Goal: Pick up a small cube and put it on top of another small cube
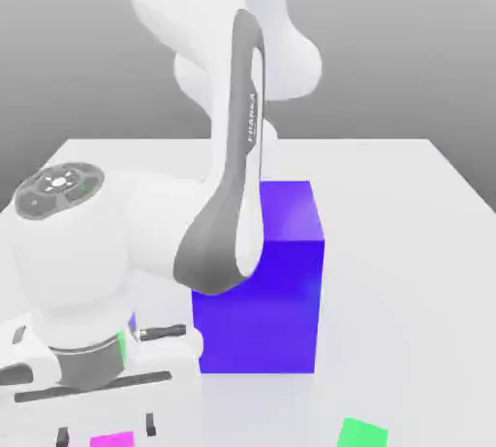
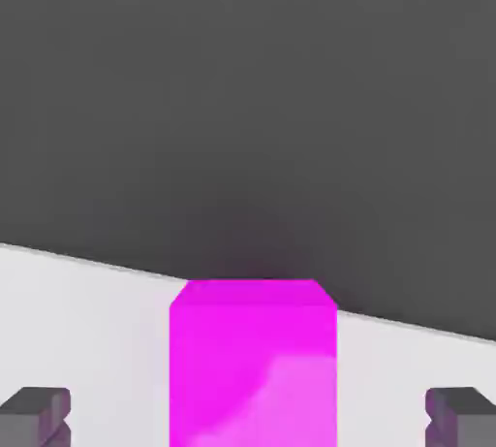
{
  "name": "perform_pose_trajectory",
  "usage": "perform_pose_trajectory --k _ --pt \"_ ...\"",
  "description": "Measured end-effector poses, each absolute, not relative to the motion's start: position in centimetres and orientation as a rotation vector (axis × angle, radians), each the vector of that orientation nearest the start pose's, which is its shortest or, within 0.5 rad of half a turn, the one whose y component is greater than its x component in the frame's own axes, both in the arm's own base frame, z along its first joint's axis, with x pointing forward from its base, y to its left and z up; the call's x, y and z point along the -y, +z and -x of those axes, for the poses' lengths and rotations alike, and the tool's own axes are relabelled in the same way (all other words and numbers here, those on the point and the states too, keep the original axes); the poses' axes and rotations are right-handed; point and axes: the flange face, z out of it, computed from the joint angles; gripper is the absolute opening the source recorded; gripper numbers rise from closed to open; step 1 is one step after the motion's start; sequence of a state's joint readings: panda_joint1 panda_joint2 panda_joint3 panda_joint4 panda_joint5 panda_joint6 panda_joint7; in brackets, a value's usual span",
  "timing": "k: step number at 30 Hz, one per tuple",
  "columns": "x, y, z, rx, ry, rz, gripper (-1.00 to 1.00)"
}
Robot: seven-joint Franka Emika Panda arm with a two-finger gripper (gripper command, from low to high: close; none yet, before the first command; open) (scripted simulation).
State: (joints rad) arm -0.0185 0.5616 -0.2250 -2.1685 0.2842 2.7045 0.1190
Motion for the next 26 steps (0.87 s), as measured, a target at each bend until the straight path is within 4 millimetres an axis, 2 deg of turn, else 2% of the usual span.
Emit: perform_pose_trajectory --k 5,6,8,10,11,15,19,21,22,23,26 --pt "14.8 13.7 -53.4 -0.909 0.000 3.006 -1.00" --pt "14.8 13.0 -53.4 -0.910 0.001 3.006 -1.00" --pt "14.8 14.4 -53.5 -0.908 0.000 3.008 -1.00" --pt "14.8 17.1 -53.5 -0.908 0.000 3.008 -1.00" --pt "13.9 18.3 -53.6 -0.871 0.003 3.016 -1.00" --pt "4.0 20.9 -54.4 -0.440 0.016 3.099 -1.00" --pt "-6.0 22.6 -53.4 0.021 0.012 3.134 -1.00" --pt "-10.6 21.2 -52.7 0.235 0.005 3.131 -1.00" --pt "-11.6 19.8 -52.5 0.283 0.004 3.128 -1.00" --pt "-12.1 18.6 -52.3 0.307 0.003 3.126 1.00" --pt "-12.1 18.6 -52.3 0.307 0.003 3.126 1.00"
